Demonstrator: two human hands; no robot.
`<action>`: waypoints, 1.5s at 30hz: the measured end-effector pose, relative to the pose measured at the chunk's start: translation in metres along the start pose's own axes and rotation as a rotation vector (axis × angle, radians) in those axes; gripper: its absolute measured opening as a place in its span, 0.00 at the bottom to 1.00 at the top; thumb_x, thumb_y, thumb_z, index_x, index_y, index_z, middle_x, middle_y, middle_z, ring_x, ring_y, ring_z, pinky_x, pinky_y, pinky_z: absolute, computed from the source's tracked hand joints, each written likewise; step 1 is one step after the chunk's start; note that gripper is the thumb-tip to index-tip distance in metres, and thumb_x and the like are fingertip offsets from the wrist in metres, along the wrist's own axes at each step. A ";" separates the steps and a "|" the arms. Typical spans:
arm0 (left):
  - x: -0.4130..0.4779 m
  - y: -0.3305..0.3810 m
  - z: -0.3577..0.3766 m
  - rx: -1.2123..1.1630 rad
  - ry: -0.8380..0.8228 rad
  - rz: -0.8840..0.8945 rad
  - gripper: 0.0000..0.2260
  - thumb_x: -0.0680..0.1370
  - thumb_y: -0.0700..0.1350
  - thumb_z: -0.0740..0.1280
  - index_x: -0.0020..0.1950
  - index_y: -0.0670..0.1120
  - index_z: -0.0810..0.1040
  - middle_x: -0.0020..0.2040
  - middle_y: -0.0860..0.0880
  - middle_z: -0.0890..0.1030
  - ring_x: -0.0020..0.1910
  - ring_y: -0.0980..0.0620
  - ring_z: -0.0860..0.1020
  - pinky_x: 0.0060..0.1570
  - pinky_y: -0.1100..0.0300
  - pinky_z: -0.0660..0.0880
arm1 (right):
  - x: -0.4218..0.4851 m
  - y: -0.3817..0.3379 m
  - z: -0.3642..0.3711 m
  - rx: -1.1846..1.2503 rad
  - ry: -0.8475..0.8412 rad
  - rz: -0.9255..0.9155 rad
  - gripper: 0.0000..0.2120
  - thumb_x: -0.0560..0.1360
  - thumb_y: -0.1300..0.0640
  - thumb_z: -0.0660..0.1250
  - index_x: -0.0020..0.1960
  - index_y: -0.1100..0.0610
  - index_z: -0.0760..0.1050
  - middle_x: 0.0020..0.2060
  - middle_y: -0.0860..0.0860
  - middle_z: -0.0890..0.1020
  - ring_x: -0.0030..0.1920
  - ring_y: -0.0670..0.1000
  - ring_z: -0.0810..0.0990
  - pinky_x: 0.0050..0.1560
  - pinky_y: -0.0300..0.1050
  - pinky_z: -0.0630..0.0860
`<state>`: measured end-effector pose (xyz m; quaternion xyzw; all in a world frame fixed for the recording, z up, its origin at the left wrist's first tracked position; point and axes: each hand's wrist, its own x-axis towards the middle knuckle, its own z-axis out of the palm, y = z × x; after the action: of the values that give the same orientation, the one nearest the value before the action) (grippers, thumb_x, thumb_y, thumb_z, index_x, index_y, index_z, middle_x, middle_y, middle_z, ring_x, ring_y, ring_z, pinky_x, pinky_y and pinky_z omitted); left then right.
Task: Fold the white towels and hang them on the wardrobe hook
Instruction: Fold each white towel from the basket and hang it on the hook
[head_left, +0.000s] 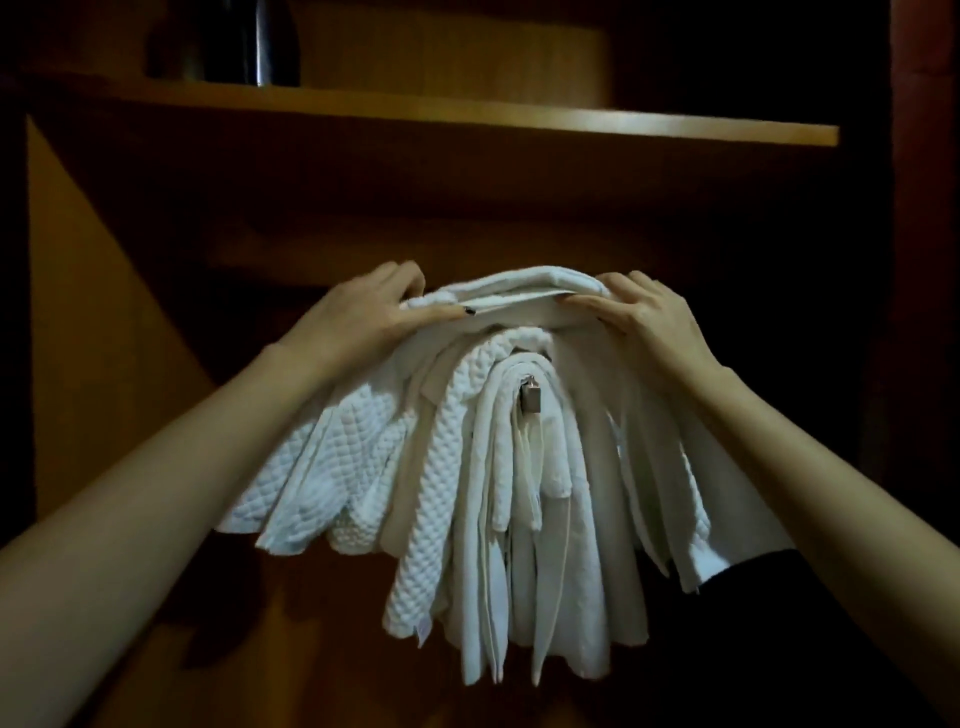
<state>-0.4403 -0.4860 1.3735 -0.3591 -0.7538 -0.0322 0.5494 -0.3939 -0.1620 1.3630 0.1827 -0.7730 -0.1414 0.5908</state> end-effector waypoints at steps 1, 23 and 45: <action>-0.008 0.002 0.010 -0.024 -0.034 0.050 0.12 0.77 0.52 0.64 0.61 0.61 0.73 0.49 0.50 0.69 0.45 0.50 0.70 0.36 0.55 0.69 | -0.004 0.001 0.008 0.026 -0.007 -0.011 0.19 0.76 0.66 0.66 0.64 0.52 0.78 0.52 0.58 0.79 0.43 0.60 0.75 0.38 0.51 0.74; -0.006 0.032 0.073 -0.300 -0.265 -0.085 0.39 0.73 0.62 0.67 0.77 0.60 0.50 0.77 0.53 0.60 0.72 0.48 0.64 0.64 0.44 0.64 | -0.038 0.002 0.049 0.740 -0.202 0.305 0.37 0.69 0.72 0.57 0.74 0.46 0.65 0.66 0.39 0.71 0.65 0.37 0.69 0.58 0.20 0.63; -0.023 0.029 0.062 -0.684 -0.206 -0.313 0.32 0.67 0.45 0.67 0.68 0.62 0.63 0.54 0.61 0.75 0.46 0.66 0.77 0.42 0.69 0.69 | -0.046 -0.003 0.043 0.915 -0.361 0.367 0.27 0.77 0.52 0.61 0.75 0.45 0.63 0.71 0.42 0.70 0.69 0.42 0.68 0.66 0.35 0.64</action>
<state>-0.4703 -0.4486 1.3194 -0.4035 -0.7965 -0.3288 0.3077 -0.4246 -0.1440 1.3107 0.2563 -0.8645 0.2874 0.3230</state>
